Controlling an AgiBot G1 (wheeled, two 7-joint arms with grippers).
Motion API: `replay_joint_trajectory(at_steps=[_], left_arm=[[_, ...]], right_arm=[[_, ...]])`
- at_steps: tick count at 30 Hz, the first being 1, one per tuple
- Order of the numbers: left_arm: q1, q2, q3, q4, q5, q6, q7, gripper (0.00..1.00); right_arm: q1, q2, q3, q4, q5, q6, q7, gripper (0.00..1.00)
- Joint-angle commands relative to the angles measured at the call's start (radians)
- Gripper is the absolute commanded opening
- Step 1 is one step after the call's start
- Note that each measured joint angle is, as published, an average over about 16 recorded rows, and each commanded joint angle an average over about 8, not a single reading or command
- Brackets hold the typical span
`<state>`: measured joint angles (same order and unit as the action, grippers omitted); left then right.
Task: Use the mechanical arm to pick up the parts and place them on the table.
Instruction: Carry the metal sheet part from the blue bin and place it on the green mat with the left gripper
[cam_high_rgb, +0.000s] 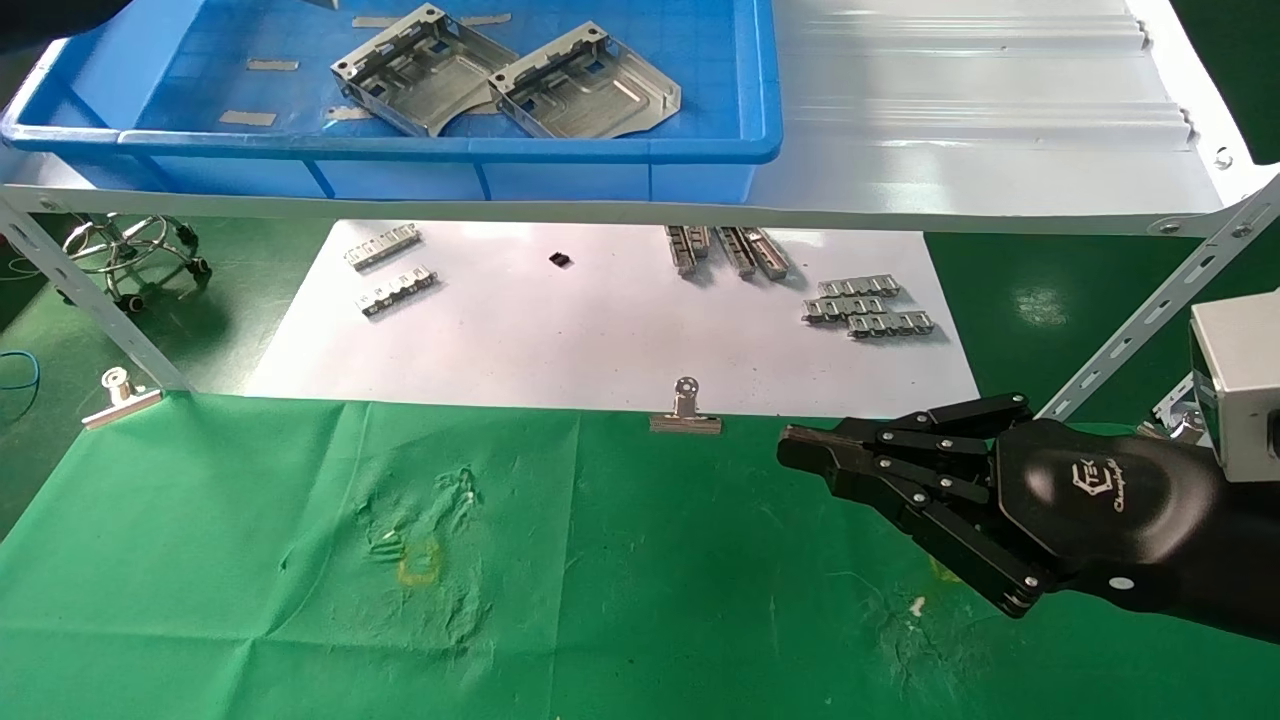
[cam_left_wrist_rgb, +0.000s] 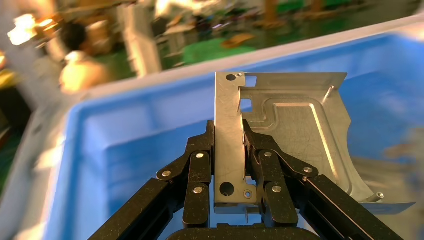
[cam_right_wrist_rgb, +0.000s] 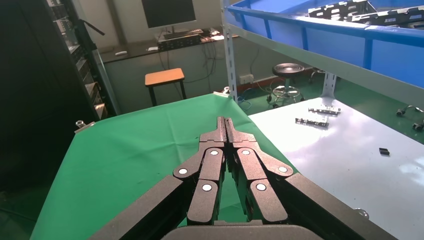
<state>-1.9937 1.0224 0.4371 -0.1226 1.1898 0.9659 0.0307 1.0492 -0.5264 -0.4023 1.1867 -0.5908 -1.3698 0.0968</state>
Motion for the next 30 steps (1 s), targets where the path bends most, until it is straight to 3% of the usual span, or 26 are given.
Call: replay_joint_trajectory(at_steps=[1,8,16,22,30], left_arm=[[0.004,-0.017,-0.011,-0.016,-0.019,0.066,0.017,0.00],[0.045,-0.090,-0.019,-0.073,-0.051,0.373,0.072,0.00],[0.104,-0.144,-0.023,-0.119,-0.084,0.589,0.143,0.00],[0.186,-0.190,0.016,-0.264,-0.141,0.637,0.184,0.00],[0.297,-0.289,0.127,-0.492,-0.232,0.634,0.244,0.00]], right_arm=[[0.000,0.000,0.000,0.000,0.000,0.000,0.000,0.00],[0.000,0.000,0.000,0.000,0.000,0.000,0.000,0.00],[0.000,0.000,0.000,0.000,0.000,0.000,0.000,0.00],[0.000,0.000,0.000,0.000,0.000,0.000,0.000,0.00],[0.000,0.000,0.000,0.000,0.000,0.000,0.000,0.00]])
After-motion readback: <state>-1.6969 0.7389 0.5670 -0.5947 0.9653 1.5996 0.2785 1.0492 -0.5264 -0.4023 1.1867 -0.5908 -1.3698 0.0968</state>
